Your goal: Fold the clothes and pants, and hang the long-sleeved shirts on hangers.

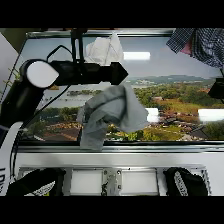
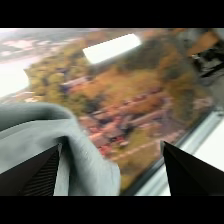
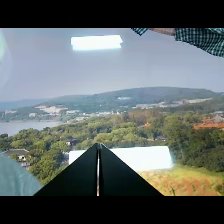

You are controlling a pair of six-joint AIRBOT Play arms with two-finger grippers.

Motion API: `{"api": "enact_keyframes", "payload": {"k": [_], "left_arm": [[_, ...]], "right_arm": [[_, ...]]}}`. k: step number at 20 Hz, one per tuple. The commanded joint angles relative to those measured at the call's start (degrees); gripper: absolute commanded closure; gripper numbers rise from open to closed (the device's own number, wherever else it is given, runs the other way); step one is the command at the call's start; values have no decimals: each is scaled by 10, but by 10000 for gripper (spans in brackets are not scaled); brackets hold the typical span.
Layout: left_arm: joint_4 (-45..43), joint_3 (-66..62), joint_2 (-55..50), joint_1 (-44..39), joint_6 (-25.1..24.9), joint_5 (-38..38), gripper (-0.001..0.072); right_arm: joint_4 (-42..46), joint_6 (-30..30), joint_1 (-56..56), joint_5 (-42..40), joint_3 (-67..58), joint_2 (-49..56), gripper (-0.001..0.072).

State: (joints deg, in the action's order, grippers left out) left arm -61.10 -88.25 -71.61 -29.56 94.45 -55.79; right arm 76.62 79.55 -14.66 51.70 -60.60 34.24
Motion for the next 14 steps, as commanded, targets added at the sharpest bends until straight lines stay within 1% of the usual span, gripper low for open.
{"api": "enact_keyframes", "payload": {"k": [1,3,5,8,9,12,14], "left_arm": [[-73,-12,-57,63,3,-87,38],[-75,74,-38,118,-2,-104,38],[-73,182,-15,148,-7,-95,38],[-73,297,-2,153,-51,-64,37],[-71,315,-2,146,-78,-53,37],[-66,329,-2,113,-190,-17,37],[-67,329,-2,88,-247,0,37]], "right_arm": [[2,0,-2,23,0,7,688],[1,0,-2,50,1,15,688],[1,0,-2,72,10,26,688],[-17,0,-2,80,37,45,688],[-25,0,-1,79,48,50,688],[-41,0,-1,80,79,64,688],[-45,0,-1,80,95,68,687]]}}
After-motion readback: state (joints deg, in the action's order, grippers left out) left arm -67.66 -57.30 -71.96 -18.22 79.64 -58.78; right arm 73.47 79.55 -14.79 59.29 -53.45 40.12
